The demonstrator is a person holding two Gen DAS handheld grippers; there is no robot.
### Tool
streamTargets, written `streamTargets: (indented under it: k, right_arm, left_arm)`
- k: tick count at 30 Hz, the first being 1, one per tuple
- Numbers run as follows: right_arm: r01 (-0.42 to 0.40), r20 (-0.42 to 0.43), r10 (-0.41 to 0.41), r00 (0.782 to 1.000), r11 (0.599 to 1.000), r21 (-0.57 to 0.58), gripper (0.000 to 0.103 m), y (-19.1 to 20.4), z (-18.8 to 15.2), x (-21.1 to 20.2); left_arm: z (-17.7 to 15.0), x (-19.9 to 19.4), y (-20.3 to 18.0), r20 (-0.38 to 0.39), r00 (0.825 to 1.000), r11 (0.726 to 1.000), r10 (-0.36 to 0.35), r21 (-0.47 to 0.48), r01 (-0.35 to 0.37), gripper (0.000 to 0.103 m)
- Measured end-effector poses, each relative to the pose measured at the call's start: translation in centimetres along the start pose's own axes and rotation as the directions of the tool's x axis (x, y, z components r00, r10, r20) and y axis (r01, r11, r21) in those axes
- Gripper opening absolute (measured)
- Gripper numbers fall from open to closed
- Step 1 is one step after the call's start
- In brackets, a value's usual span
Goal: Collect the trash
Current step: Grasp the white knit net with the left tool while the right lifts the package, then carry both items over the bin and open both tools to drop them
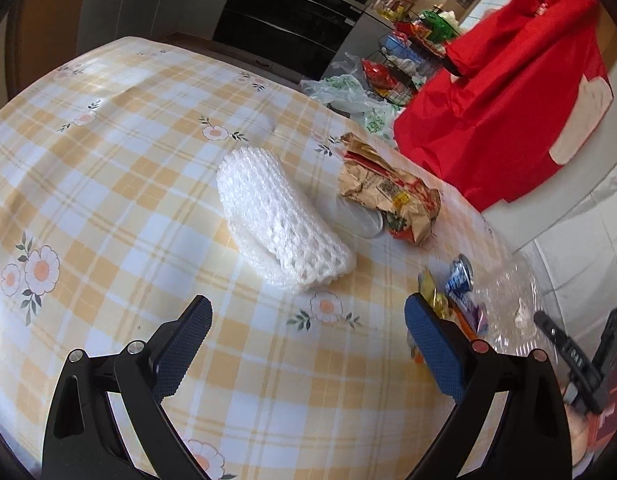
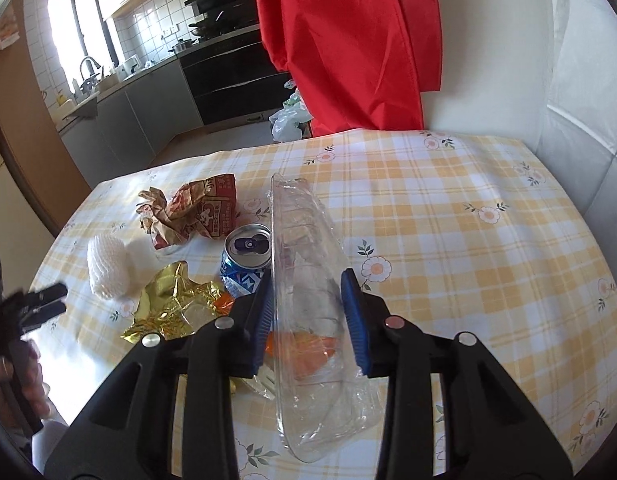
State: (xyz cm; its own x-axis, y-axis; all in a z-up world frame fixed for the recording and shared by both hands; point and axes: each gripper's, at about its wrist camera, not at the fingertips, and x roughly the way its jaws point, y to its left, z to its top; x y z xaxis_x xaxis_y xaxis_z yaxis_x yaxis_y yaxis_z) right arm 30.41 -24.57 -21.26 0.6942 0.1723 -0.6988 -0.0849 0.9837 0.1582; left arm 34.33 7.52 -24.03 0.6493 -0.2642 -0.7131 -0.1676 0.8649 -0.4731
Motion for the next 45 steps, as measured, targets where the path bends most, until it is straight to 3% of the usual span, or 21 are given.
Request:
streamTargets:
  k: [5, 9, 10, 11, 12, 15, 21, 27, 30, 37, 45]
  right_arm:
    - [0.013, 0.007, -0.012, 1.000, 1.000, -0.010, 0.036, 0.1, -0.2, -0.5]
    - [0.016, 0.002, -0.016, 1.000, 1.000, 0.007, 0.036, -0.2, -0.7, -0.8]
    - [0.016, 0.003, -0.016, 1.000, 1.000, 0.011, 0.036, -0.2, -0.8, -1.0]
    - [0.017, 0.006, -0.017, 1.000, 1.000, 0.013, 0.036, -0.2, -1.0, -1.3]
    - [0.018, 0.009, -0.018, 1.000, 1.000, 0.014, 0.036, -0.1, -1.0, -1.5]
    - [0.014, 0.025, -0.014, 1.000, 1.000, 0.019, 0.036, 0.0, -1.3, -2.5]
    - [-0.022, 0.057, 0.017, 0.998, 0.997, 0.072, 0.036, 0.2, -1.7, -4.7]
    - [-0.064, 0.085, 0.055, 0.995, 0.992, 0.106, 0.036, 1.6, -3.0, -8.0]
    - [-0.093, 0.100, 0.081, 0.992, 0.988, 0.120, 0.036, 2.3, -3.7, -9.9]
    - [-0.156, 0.121, 0.144, 0.982, 0.984, 0.092, 0.035, 5.3, -6.3, -14.8]
    - [-0.234, 0.155, 0.213, 0.965, 0.963, 0.133, 0.034, 6.7, -9.7, -19.5]
  left_arm:
    - [2.1, 3.0, 0.1, -0.003, 0.998, 0.996, 0.055, -0.071, -0.055, 0.095]
    - [3.1, 6.4, 2.9, -0.061, 0.994, 0.961, 0.087, -0.259, -0.100, 0.092]
    - [3.2, 6.0, 2.9, -0.019, 0.996, 0.960, 0.092, -0.265, -0.093, 0.089]
    - [3.4, 5.9, 2.7, -0.015, 0.995, 0.964, 0.097, -0.248, -0.098, 0.063]
    - [3.5, 6.2, 2.5, -0.048, 0.995, 0.972, 0.087, -0.215, -0.095, 0.045]
    - [3.3, 4.5, 2.1, -0.016, 0.997, 0.985, 0.074, -0.155, -0.076, 0.036]
    - [1.7, 0.2, 1.1, 0.014, 0.998, 0.998, 0.067, -0.005, -0.067, 0.033]
    - [-1.0, -5.8, -0.5, 0.032, 0.999, 0.987, 0.041, 0.154, -0.045, 0.033]
    - [-2.6, -8.5, -0.4, -0.018, 1.000, 0.984, -0.022, 0.177, 0.025, 0.033]
    - [-9.2, -15.4, -0.9, -0.072, 0.996, 0.948, -0.058, 0.308, 0.077, 0.034]
    - [-18.0, -17.6, -0.4, -0.217, 0.973, 0.929, -0.072, 0.341, 0.144, 0.035]
